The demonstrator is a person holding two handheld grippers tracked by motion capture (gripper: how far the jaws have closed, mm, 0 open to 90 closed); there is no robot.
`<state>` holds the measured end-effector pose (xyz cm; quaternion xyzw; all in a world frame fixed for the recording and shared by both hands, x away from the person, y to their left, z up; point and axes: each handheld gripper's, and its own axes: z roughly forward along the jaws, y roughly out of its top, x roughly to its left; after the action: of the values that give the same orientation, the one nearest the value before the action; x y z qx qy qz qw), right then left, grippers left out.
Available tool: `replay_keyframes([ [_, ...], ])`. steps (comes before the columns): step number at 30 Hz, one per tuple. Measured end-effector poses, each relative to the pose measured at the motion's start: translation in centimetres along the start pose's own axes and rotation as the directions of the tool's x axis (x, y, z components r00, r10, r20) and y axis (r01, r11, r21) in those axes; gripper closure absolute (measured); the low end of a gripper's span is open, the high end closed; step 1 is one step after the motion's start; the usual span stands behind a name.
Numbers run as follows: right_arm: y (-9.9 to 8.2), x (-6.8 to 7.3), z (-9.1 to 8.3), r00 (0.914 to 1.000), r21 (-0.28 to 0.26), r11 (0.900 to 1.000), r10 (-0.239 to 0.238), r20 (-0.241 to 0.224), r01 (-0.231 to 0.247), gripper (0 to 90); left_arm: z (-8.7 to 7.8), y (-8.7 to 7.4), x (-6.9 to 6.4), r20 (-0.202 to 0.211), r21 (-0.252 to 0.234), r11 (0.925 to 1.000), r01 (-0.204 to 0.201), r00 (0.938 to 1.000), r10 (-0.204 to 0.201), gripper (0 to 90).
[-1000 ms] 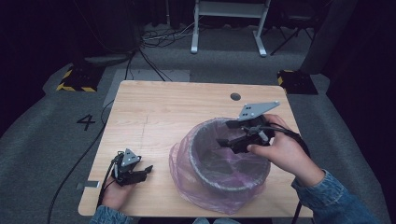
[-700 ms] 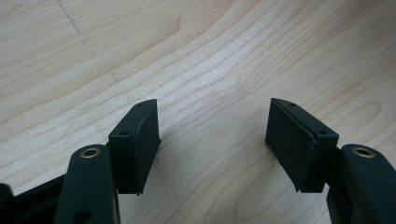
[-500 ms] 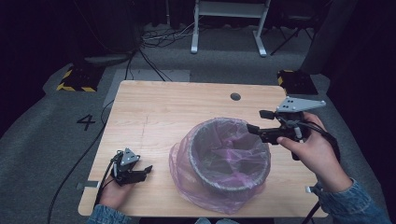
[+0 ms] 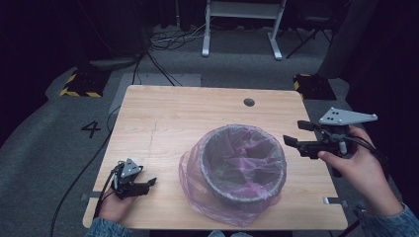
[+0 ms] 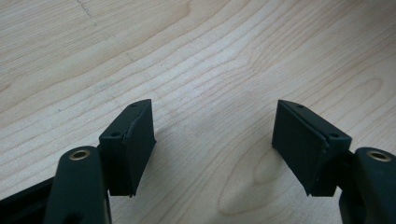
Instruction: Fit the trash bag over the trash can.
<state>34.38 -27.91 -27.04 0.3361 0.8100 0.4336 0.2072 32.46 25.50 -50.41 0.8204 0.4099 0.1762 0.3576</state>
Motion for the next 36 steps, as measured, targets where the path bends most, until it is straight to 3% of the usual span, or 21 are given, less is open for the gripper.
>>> replay_keyframes([
  [4,-1.0,-0.6,-1.2,0.9998,-0.009,0.9999,0.012,0.017,-0.012,29.0,0.0,0.0,0.0,-0.001,0.000,1.0000,-0.001,1.0000,0.001,29.6],
  [10,-2.4,-1.3,-2.5,1.0000,-0.004,1.0000,-0.005,0.005,0.005,27.2,0.1,0.0,0.0,0.002,0.002,1.0000,0.000,1.0000,0.000,28.9],
  [15,-4.0,-2.2,-3.4,0.9995,0.007,0.9998,0.017,0.026,-0.017,26.5,0.1,0.1,0.0,0.004,0.000,1.0000,-0.001,1.0000,0.001,28.5],
  [19,-6.1,-2.9,-3.0,0.9986,0.040,0.9978,0.052,0.010,-0.052,25.9,0.1,0.1,0.0,0.005,0.000,1.0000,-0.001,1.0000,0.001,28.3],
  [26,-9.7,-4.1,-2.3,0.9925,0.065,0.9911,0.113,0.046,-0.116,26.1,0.1,0.1,0.0,0.005,0.000,1.0000,-0.001,1.0000,0.001,28.2],
  [36,-13.7,-4.9,-1.3,0.9868,0.094,0.9865,0.125,0.103,-0.134,26.1,0.1,0.1,0.0,0.005,0.000,1.0000,-0.001,1.0000,0.001,28.2],
])
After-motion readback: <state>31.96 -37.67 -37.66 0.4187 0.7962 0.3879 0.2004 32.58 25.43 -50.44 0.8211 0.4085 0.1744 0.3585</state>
